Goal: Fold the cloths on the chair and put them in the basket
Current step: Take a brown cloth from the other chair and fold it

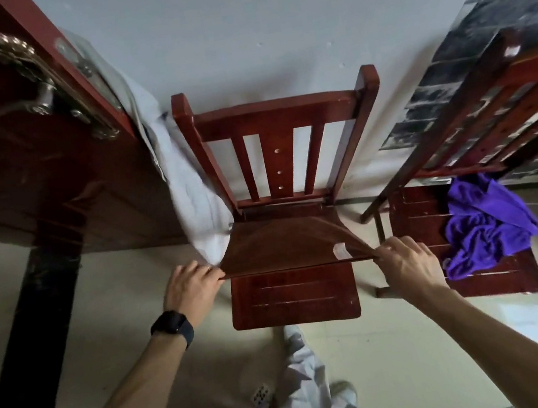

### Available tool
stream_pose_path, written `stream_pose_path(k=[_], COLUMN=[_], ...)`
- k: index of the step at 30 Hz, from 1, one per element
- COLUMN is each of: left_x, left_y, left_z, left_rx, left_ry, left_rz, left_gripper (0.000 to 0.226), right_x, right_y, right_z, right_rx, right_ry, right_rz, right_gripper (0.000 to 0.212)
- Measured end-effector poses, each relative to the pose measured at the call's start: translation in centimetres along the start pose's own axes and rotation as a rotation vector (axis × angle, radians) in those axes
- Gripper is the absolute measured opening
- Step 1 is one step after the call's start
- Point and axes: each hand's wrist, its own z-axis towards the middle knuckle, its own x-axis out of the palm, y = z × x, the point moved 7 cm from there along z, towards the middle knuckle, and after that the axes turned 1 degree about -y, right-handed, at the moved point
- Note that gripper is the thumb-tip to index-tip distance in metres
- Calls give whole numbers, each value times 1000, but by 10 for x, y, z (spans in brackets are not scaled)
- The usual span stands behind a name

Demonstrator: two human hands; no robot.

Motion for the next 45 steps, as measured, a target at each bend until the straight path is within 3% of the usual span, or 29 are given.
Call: stream_pose_path(k=[6, 9, 12, 17, 23, 29, 38, 45], left_x=[109, 151, 172, 212, 264, 303, 340, 349], left_y=[-17, -18, -8, 25, 50, 60, 70, 70], left_z=[-66, -95, -102, -79, -22, 24, 49, 58], left_rx=[-65, -140, -352, -785, -1047, -1113, -1084, -1100], left_ry=[300, 412, 445, 445, 283, 153, 180, 152], left_rz=[-20, -114, -375, -999, -1329, -1350, -1192, -1008], left_gripper=[28, 17, 11, 10, 19, 12, 15, 25], right_x=[106, 150, 174, 198, 232, 273, 302, 313], right_y=[10, 13, 10, -14, -16, -23, -30, -27], right_z=[-75, -104, -110, -81, -19, 23, 55, 65], right_rx=[16, 95, 240, 782, 931, 994, 1000, 1031], right_ry=[163, 334, 400, 363, 223, 197, 177, 170], right_rz=[45, 117, 310, 772, 993, 954, 890, 845], right_gripper=[25, 17, 12, 10, 13, 31, 13, 22])
